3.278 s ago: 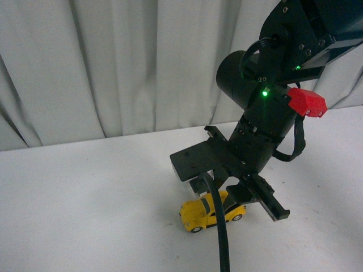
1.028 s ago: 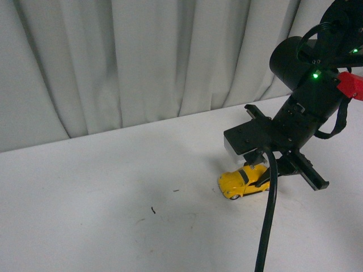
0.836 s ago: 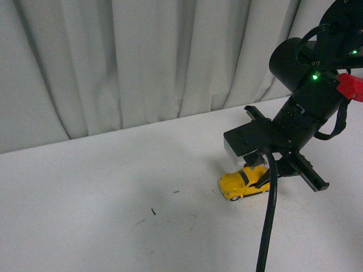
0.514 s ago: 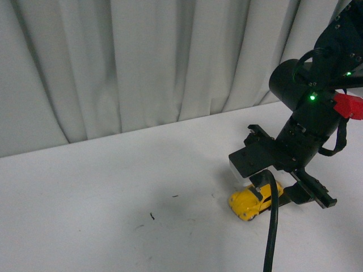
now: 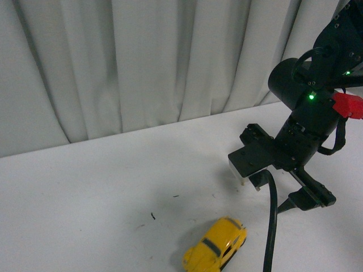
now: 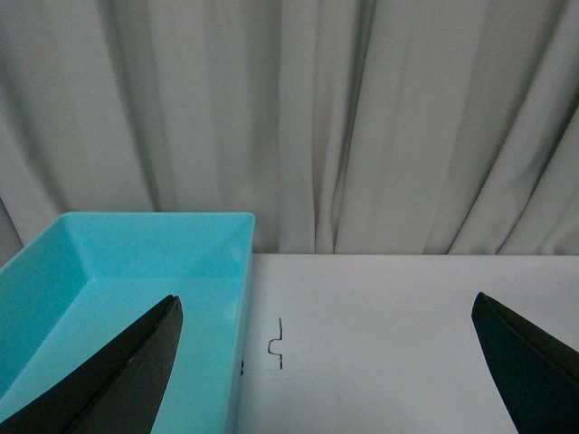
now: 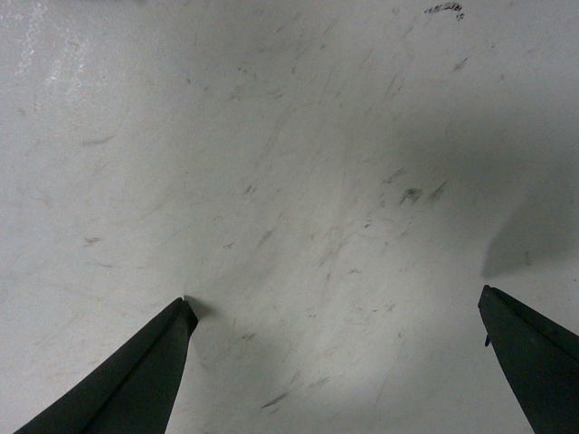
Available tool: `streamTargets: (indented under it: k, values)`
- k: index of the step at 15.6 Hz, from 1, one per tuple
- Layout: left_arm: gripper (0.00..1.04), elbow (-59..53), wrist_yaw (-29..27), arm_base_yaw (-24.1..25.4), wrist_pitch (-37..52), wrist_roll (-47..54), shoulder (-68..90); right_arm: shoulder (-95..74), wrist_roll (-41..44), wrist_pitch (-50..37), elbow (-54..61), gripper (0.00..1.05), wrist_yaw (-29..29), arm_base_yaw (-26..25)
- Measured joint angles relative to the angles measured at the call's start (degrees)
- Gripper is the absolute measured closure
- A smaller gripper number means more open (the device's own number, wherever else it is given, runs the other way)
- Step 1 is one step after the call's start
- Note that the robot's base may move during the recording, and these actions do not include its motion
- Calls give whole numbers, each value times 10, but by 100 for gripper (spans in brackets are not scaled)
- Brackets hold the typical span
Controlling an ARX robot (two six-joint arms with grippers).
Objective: Wind up and store yellow beetle toy
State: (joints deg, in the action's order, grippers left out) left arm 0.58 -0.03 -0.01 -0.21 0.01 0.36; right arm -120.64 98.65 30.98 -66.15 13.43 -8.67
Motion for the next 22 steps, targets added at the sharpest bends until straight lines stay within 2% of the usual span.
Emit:
streamTargets:
  k: [12, 17, 22]
  values:
    - [7, 0, 0, 0, 0, 0, 0, 4, 0, -8, 7, 7, 1, 0]
    - [7, 0, 0, 0, 0, 0, 0, 23, -7, -13, 4, 7, 48, 18]
    - [7, 0, 0, 0, 0, 0, 0, 131, -37, 13, -57, 7, 102, 22]
